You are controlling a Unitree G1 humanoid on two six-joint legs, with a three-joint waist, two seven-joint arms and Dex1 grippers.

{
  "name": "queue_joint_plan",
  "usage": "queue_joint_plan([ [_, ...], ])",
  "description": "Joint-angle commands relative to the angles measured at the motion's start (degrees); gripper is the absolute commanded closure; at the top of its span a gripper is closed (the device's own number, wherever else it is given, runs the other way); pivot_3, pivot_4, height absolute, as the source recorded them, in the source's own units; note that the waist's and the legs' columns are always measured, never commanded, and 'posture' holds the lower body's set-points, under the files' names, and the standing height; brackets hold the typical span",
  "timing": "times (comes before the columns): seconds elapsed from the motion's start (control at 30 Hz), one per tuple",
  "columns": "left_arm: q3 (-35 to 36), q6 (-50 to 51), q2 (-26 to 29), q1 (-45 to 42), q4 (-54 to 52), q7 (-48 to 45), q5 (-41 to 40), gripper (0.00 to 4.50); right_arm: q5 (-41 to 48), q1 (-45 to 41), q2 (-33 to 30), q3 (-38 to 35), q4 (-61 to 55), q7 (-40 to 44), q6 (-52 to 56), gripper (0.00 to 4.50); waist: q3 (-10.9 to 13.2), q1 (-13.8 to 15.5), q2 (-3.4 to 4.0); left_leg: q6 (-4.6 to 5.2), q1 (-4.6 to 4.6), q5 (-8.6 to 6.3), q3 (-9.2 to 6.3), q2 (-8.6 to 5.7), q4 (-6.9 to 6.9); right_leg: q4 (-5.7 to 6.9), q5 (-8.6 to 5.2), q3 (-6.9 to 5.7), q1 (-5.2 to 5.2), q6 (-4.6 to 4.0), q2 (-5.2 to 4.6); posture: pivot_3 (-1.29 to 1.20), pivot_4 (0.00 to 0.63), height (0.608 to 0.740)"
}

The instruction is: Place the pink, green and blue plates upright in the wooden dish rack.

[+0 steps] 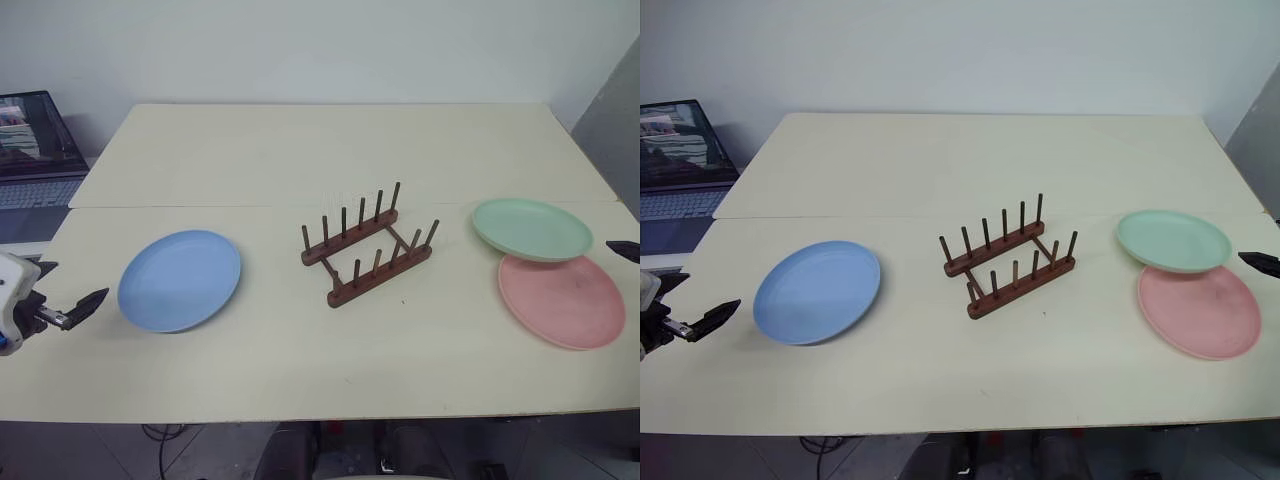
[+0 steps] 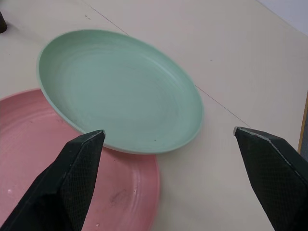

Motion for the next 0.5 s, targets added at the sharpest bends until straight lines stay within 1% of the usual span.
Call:
queue_joint_plan([
  [0.03, 1.5, -0.7, 0.5, -1.0, -0.2, -0.6, -1.1, 0.02, 0.4, 0.1, -0.8, -1.8, -1.9, -0.2, -0.3, 0.00, 0.0, 0.0, 0.00, 0.00, 0.00, 0.00, 0.00, 0.00, 0.00, 0.00, 0.00, 0.00, 0.00, 0.00, 0.00, 0.00, 0.150, 0.740],
  [0.27, 1.8, 1.1, 0.2, -1.8, -2.4, -2.3, -2.8, 0.02, 1.3, 1.9, -0.8, -2.8, -3.2, -0.7, 0.4, 0.00, 0.0, 0.0, -0.01, 0.01, 0.07, 0.01, 0.11, 0.00, 0.00, 0.02, 0.04, 0.12, 0.03, 0.06, 0.01, 0.00, 0.150, 0.740],
  [0.5, 2.5, 0.8, 0.0, -1.6, -3.4, -3.0, -3.7, 0.02, 1.6, 2.9, -0.7, -3.6, -4.1, -0.8, 0.9, 0.00, 0.0, 0.0, -0.01, 0.02, 0.17, 0.01, 0.21, 0.01, 0.00, 0.08, 0.05, 0.23, 0.05, 0.08, 0.03, 0.00, 0.150, 0.740],
])
